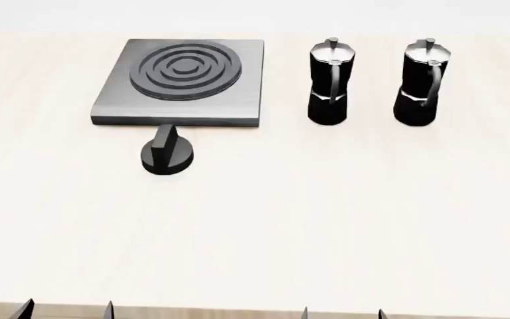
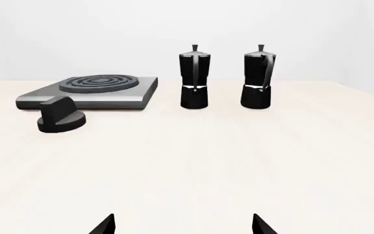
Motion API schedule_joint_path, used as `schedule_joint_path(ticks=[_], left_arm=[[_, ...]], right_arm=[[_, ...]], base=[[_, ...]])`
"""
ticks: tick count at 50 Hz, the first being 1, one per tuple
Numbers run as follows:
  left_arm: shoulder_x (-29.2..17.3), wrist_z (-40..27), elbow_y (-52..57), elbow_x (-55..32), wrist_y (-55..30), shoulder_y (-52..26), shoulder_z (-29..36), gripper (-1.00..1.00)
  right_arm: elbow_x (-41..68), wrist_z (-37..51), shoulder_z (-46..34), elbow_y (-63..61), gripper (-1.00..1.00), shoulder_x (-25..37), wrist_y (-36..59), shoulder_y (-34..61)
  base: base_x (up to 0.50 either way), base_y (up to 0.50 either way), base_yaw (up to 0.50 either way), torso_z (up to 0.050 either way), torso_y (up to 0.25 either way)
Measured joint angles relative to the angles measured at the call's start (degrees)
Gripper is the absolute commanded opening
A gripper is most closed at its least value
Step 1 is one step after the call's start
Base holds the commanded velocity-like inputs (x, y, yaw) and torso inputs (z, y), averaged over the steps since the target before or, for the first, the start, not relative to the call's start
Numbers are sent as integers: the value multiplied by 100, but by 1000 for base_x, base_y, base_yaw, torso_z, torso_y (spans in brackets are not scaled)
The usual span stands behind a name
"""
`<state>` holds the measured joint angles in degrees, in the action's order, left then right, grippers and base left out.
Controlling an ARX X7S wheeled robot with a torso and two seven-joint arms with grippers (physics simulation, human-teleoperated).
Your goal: Put both moka pots on the stove.
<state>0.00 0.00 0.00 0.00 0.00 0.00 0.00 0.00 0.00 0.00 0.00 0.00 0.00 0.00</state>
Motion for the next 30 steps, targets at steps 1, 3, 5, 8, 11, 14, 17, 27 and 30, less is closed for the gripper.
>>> schedule_joint_path(ticks=[1, 3, 5, 8, 11, 14, 17, 27, 30], left_arm=[[-9, 14, 28, -26, -3, 14, -5, 100], [-25, -8, 25, -37, -3, 12, 14, 100], [-45, -36, 23, -55, -1, 11, 41, 100], [-82, -83, 37, -88, -5, 13, 88, 100], [-121, -130, 55, -122, -10, 15, 136, 100], [-158, -179, 95, -157, -24, 22, 182, 100], [-196, -226, 181, -190, -53, 42, 228, 100], [-327, -380, 889, -274, -293, 224, 375, 100], [-373, -446, 1216, -238, -390, 311, 426, 100]], right_arm=[[82, -35, 18, -6, 100, 4, 49, 11], [85, -4, -9, -4, 100, 24, 39, 10], [85, 29, -54, 7, 100, 47, 23, 8], [80, 82, -132, 35, 100, 84, -9, 8], [81, 131, -212, 51, 100, 121, -31, 6], [95, 173, -287, 0, 100, 159, -22, -10], [119, 213, -348, -137, 100, 201, 24, -47], [234, 334, -494, -1202, 100, 354, 405, -313], [278, 369, -521, -1627, 100, 403, 558, -415]], base=[[0, 0, 0, 0, 0], [0, 0, 0, 0, 0], [0, 0, 0, 0, 0], [0, 0, 0, 0, 0], [0, 0, 0, 0, 0], [0, 0, 0, 0, 0], [0, 0, 0, 0, 0], [0, 0, 0, 0, 0], [0, 0, 0, 0, 0]])
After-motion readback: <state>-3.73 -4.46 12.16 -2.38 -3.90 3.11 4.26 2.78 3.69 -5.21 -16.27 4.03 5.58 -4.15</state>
